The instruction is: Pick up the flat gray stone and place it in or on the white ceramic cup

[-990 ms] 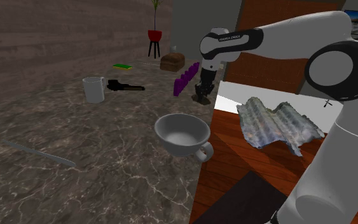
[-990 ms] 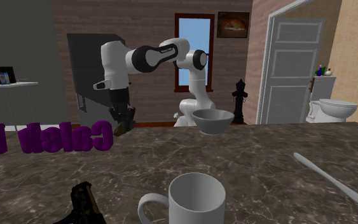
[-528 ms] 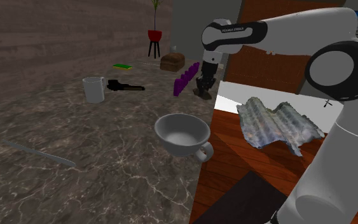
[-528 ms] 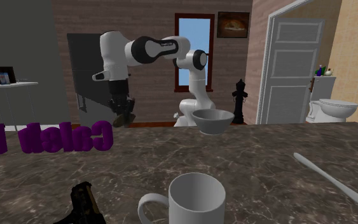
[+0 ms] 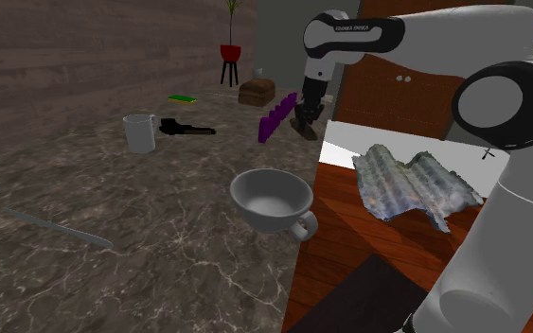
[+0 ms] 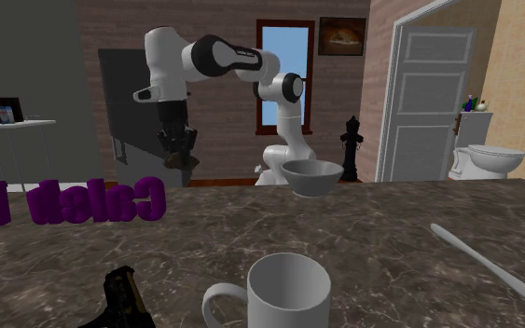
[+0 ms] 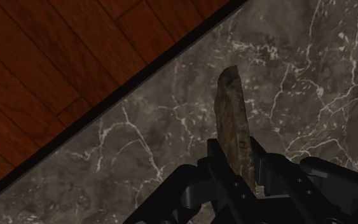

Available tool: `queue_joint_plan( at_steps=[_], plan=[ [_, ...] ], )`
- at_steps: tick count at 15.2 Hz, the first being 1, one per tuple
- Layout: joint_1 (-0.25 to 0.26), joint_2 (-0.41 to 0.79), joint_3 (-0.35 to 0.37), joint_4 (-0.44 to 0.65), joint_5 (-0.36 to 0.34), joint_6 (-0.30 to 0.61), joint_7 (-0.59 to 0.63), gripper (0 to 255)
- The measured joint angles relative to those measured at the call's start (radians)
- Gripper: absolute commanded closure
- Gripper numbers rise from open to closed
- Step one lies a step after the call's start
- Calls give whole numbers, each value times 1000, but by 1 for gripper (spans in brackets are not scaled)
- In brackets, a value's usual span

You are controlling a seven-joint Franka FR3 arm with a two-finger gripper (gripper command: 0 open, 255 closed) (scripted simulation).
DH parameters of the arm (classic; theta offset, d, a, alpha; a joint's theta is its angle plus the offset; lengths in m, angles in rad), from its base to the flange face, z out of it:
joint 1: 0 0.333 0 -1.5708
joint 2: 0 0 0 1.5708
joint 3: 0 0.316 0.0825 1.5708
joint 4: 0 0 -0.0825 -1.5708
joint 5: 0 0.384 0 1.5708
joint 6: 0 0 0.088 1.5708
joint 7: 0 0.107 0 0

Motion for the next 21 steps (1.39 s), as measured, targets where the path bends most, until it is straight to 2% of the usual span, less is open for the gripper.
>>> queue_joint_plan(
  at_steps=[13,16,19,21],
  plan=[
    [-12,62,-6,253,17,-193,8,255],
    [17,4,14,186,2,-177,52,255],
    [55,-105,47,49,-23,-140,115,255],
    [76,-152,71,1,-29,-134,161,255]
  ],
)
